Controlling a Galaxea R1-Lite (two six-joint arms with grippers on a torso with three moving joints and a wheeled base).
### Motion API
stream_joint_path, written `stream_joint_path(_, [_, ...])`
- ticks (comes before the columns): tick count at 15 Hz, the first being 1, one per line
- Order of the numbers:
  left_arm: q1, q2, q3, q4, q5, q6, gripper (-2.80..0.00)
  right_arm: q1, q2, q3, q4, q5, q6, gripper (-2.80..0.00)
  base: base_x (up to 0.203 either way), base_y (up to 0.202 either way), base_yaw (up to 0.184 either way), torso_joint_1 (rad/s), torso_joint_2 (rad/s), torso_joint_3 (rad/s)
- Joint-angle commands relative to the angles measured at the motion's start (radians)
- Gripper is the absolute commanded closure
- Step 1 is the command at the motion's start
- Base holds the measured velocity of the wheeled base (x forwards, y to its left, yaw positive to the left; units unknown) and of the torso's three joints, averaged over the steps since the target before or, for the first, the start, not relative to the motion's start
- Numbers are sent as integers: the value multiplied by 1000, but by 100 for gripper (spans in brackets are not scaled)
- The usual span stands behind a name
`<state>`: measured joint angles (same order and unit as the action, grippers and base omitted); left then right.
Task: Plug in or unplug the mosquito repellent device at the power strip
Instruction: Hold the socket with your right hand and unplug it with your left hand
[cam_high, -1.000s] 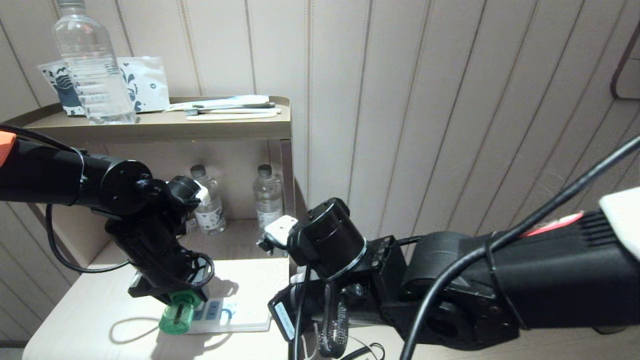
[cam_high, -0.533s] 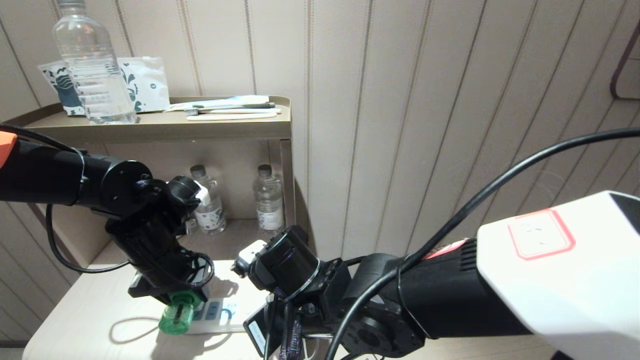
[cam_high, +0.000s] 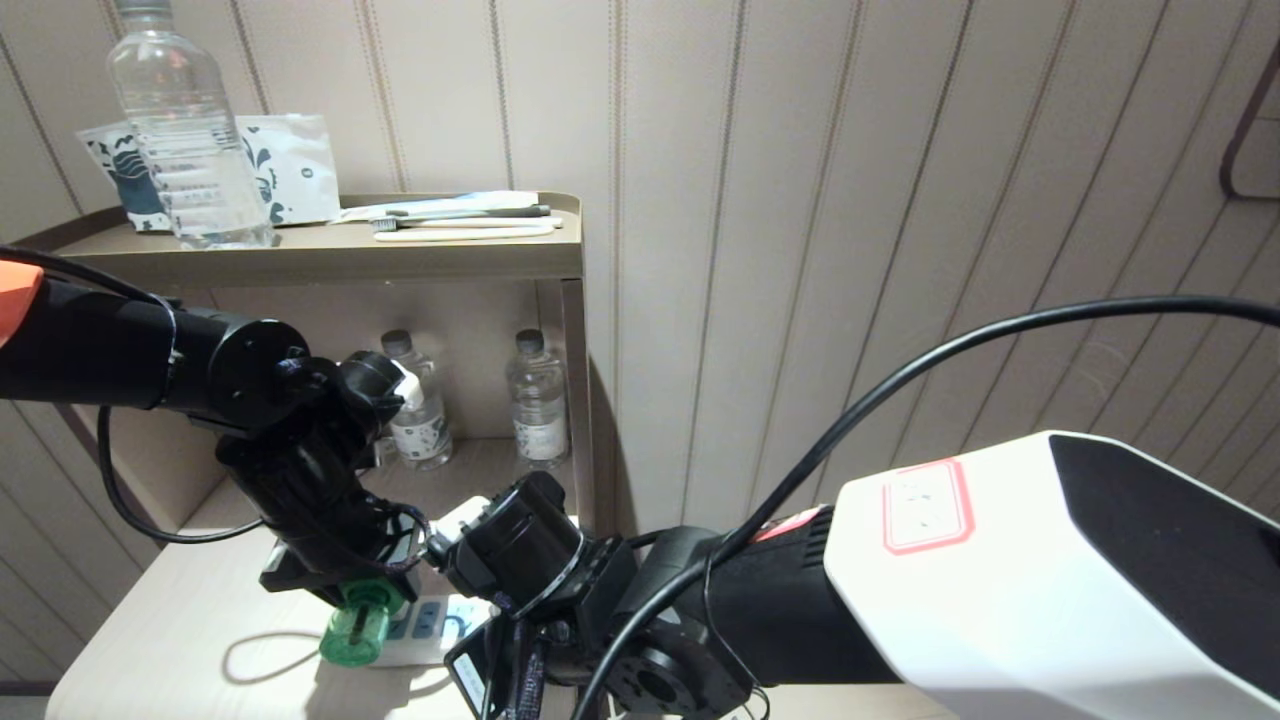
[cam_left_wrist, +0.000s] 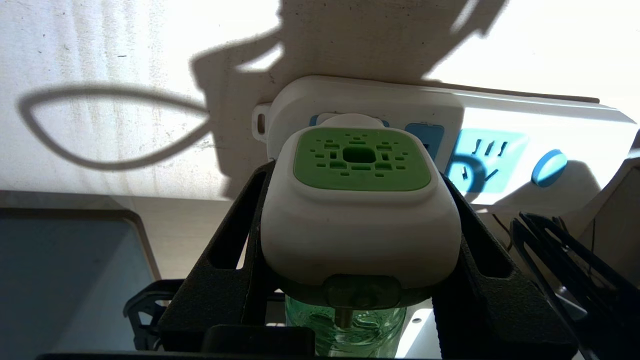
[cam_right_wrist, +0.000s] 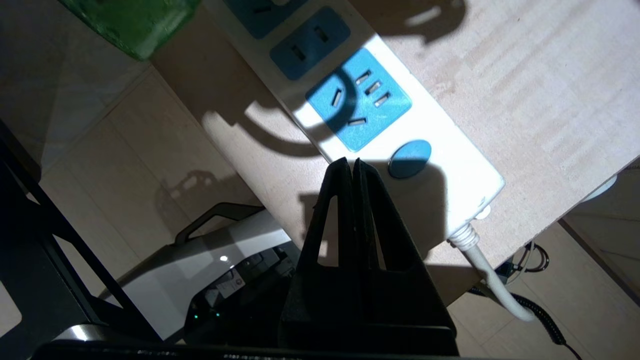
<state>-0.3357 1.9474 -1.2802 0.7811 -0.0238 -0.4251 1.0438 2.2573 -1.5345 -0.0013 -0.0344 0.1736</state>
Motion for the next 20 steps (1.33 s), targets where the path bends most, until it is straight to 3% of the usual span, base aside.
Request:
stream_joint_path(1, [0,4,-1,4,-1,-3,0,1,2,-22,0,1,1,0,0,0,0,0,0,0])
stream_joint_path(20, [-16,13,-19,4,1,-3,0,3,106,-101,7,-33,-11,0,0,0,0,0,0,0])
